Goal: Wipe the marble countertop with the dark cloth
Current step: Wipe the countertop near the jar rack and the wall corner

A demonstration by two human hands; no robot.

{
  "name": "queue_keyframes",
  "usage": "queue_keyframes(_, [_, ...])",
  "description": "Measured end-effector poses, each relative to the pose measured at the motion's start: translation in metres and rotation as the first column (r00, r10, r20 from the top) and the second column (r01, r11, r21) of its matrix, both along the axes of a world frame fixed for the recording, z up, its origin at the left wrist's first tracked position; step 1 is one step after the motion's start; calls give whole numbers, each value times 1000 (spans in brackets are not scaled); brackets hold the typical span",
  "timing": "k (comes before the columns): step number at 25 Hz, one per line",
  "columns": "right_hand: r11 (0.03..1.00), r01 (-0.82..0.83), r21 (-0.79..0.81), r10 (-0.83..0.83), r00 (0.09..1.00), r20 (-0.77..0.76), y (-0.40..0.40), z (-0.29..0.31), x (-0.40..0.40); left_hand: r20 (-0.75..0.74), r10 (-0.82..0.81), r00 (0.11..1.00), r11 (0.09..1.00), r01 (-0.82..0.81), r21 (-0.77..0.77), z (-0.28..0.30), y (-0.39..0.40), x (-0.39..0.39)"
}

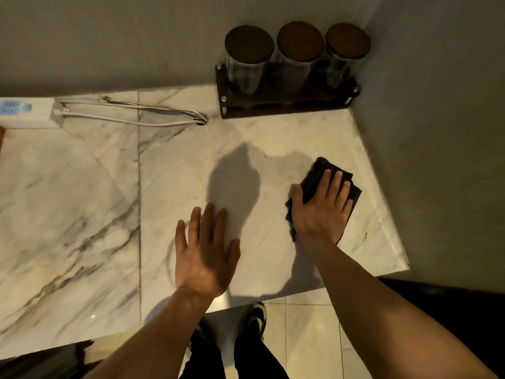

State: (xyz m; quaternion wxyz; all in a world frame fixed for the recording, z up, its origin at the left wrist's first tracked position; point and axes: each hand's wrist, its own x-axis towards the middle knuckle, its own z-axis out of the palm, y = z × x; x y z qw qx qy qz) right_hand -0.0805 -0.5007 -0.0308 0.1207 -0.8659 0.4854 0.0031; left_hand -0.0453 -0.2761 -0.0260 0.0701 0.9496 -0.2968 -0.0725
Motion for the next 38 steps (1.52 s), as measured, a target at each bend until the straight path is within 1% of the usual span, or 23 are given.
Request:
queue_keyframes(3, [1000, 4, -9, -3, 1000, 28, 15, 1, -30, 10, 22, 1000, 999, -23, 37, -2, -1, -1])
queue_keyframes(7, [1000, -23, -1, 23, 999, 23, 29, 1, -64, 9, 22, 1000, 1000, -22, 15, -6, 1, 0])
queue_keyframes(9, [996, -86, -9, 86, 996, 9, 28, 2, -82, -2, 17, 1000, 1000, -17, 1, -7, 1, 0])
queue_keyframes(12, [965, -260, -23, 259, 965, -23, 13, 4, -107, -11, 14, 1000, 1000, -14, -9, -5, 0, -1])
queue_keyframes(16, [870, -493, 23, 493, 867, -77, -24, 7, -129, -31, 41, 999, 999, -41, -4, -3, -1, -1])
queue_keyframes(20, [717, -695, 56, 696, 710, -109, -66, 12, -136, -22, 41, 999, 999, -41, -4, -1, -2, -2])
queue_keyframes(22, [655, -754, 54, 753, 645, -134, -80, 13, -131, -14, 34, 999, 999, -34, 5, 0, -2, -3])
queue_keyframes(25, [619, -784, 42, 780, 607, -153, -94, 13, -115, -4, 36, 999, 999, -36, 22, 1, -4, -3])
queue_keyframes(28, [604, -796, 35, 790, 593, -153, -109, 13, -89, -4, 48, 999, 998, -47, 50, -1, -6, -2])
queue_keyframes(31, [617, -787, 15, 780, 609, -142, -124, 12, -56, -3, 48, 999, 996, -48, 80, -1, -6, -1])
queue_keyframes(33, [640, -768, 5, 762, 634, -134, -132, 11, -33, -4, 45, 999, 995, -45, 91, -2, -5, 0])
queue_keyframes(38, [733, -680, 21, 679, 728, -92, -152, 9, 25, 6, 41, 999, 993, -42, 109, -4, -5, 1])
